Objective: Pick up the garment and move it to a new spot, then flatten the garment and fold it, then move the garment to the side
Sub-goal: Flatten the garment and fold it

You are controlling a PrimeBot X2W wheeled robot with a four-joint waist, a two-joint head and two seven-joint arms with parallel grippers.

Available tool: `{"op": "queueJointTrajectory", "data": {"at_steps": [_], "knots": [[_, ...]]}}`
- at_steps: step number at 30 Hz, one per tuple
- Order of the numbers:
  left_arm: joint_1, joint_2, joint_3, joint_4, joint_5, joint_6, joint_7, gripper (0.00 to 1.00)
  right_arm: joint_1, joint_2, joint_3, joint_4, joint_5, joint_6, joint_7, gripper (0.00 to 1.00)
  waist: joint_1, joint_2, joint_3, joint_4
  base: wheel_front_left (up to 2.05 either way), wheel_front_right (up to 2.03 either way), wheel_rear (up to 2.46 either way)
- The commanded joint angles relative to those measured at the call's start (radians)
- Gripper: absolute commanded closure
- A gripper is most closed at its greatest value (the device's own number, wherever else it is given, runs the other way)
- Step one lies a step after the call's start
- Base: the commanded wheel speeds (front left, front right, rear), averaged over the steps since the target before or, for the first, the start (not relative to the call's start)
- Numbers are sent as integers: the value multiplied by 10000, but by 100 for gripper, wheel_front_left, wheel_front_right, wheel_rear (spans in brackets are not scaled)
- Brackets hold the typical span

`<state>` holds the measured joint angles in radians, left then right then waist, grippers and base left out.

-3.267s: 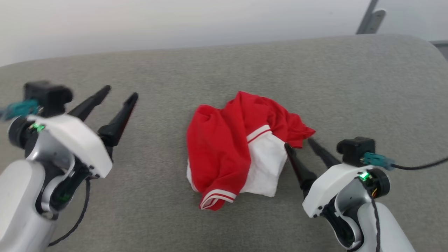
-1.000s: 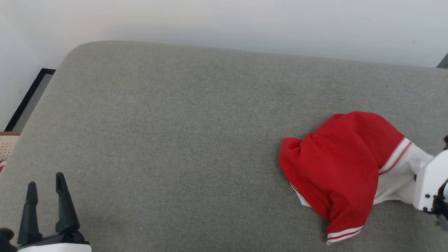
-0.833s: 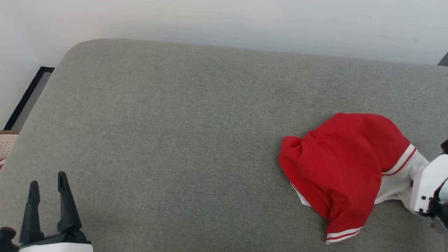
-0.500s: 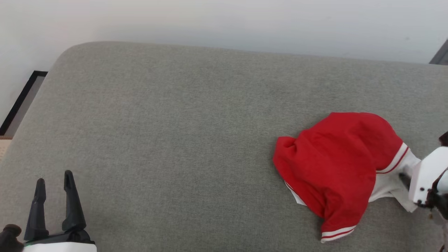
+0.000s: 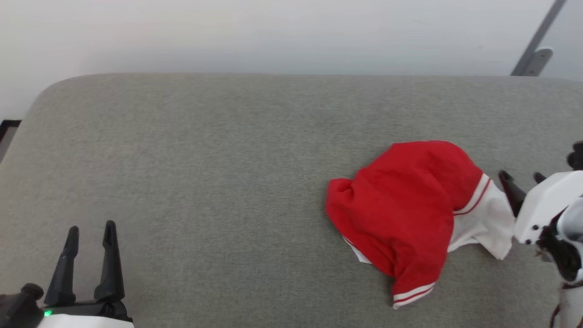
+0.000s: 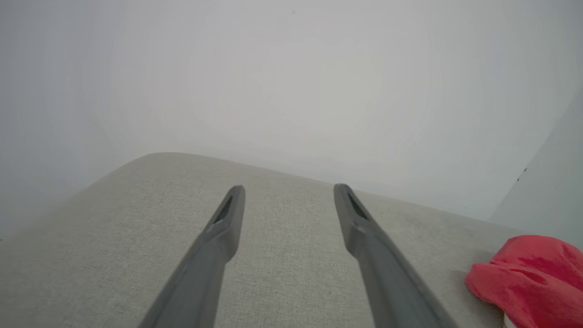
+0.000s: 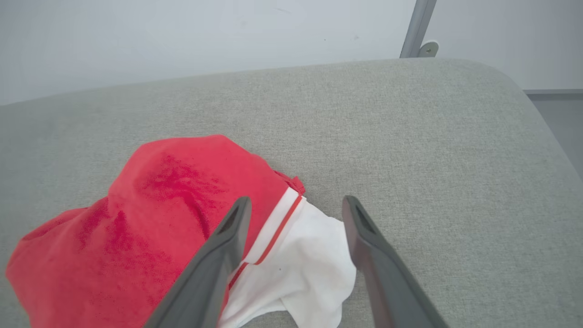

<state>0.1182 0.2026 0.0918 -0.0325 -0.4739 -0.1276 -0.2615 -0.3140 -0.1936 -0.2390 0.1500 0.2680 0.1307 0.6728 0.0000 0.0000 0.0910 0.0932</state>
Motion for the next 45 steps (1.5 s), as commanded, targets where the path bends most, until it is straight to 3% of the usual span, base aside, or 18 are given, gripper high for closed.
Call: {"op": "queueJointTrajectory", "data": {"at_steps": [1, 13, 22, 25, 39, 45], "knots": [[-51, 204, -176, 30, -117, -28, -48, 0, 246, 227, 182, -405, 104, 1, -445, 0, 0, 0, -52, -285, 0, 0, 0], [-566, 1085, -1418, 113, -817, -28, 300, 0, 816, 951, 1159, -1478, 104, 1, -3323, 0, 0, 0, 55, -1271, 0, 0, 0], [-1875, 1838, -3402, -110, -1765, -28, 2438, 0, 704, 1325, 1480, -1587, -220, 1, -5672, 0, 0, 0, 330, -1936, 0, 0, 0], [-2403, 1979, -4018, -167, -1977, -28, 3175, 0, 674, 1383, 1605, -1477, -162, 1, -6017, 0, 0, 0, 439, -2092, 0, 0, 0], [-5613, 3638, -6890, -11, -3128, -29, 6247, 0, 173, 1429, 2366, -571, 368, 1, -6829, 0, 0, 0, 992, -3081, 0, 0, 0], [-6998, 3980, -7835, 418, -3739, -29, 7147, 0, -222, 1430, 2697, -186, 590, 1, -7026, 0, 0, 0, 1266, -3530, 0, 0, 0]]}}
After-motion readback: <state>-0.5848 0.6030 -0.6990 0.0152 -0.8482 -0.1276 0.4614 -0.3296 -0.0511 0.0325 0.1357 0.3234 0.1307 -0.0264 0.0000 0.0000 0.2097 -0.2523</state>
